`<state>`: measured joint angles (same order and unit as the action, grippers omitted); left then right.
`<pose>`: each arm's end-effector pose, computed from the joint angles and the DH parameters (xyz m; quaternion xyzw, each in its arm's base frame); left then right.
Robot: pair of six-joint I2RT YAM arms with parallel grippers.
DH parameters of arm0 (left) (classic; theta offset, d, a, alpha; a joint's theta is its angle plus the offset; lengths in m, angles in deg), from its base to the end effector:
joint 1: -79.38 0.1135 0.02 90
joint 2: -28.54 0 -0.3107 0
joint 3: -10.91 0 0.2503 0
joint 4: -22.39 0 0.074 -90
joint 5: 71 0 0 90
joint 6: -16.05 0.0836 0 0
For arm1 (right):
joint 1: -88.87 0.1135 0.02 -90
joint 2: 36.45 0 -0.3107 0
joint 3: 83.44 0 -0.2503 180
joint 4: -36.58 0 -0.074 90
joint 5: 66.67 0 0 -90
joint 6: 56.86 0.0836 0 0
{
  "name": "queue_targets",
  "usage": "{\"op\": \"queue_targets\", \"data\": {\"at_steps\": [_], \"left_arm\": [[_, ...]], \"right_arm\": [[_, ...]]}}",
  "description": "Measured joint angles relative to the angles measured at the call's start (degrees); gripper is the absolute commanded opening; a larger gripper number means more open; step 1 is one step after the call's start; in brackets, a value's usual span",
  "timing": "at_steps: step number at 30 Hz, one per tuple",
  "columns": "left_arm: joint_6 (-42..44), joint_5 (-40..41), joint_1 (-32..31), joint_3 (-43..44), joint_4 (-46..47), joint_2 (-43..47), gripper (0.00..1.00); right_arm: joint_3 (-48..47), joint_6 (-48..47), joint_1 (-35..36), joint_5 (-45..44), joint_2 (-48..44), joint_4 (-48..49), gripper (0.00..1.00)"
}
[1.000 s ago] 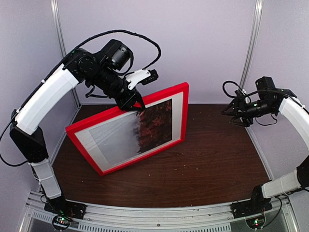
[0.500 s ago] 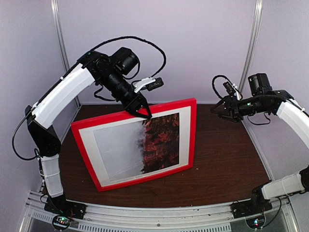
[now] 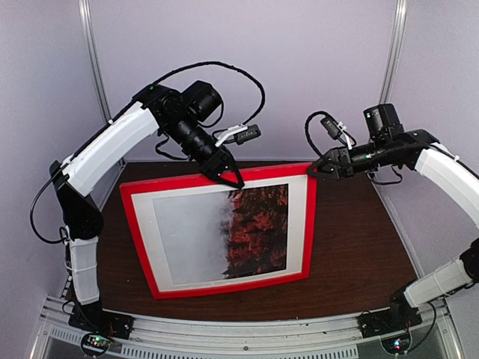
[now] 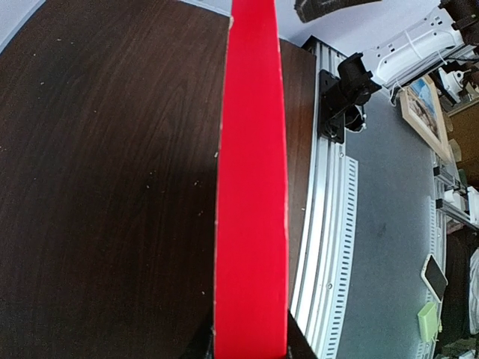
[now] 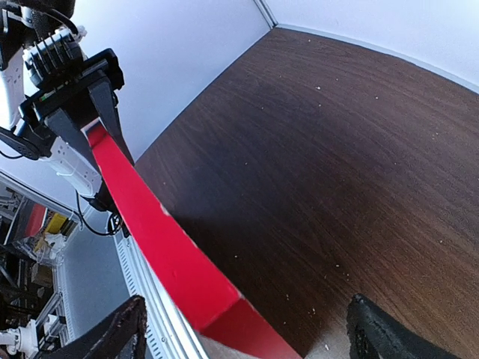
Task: Put the photo into the frame
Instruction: Turn over the photo frame, then pass from the left arm to the right
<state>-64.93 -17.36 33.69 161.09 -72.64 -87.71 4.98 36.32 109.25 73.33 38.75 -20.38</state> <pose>0.2673 -0.3447 0.4081 0.4919 0.7814 -0.3614 0.1300 0.2381 0.1568 0.4014 -0.2978 0.7876 0.4532 0.2925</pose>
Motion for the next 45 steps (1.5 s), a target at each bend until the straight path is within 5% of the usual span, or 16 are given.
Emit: {"op": "queue_targets", "data": {"at_steps": [28, 45], "left_arm": [[3.63, -9.68, 2.71, -0.09, -1.44, -2.86, 0.03], [-1.09, -11.74, 5.62, -1.81, 5.62, -2.91, 0.59]], "right_arm": [[-4.96, -12.28, 4.33, 8.52, 6.88, -2.62, 0.05], [-5.11, -7.76, 4.50, 12.85, 6.62, -4.50, 0.00]]}}
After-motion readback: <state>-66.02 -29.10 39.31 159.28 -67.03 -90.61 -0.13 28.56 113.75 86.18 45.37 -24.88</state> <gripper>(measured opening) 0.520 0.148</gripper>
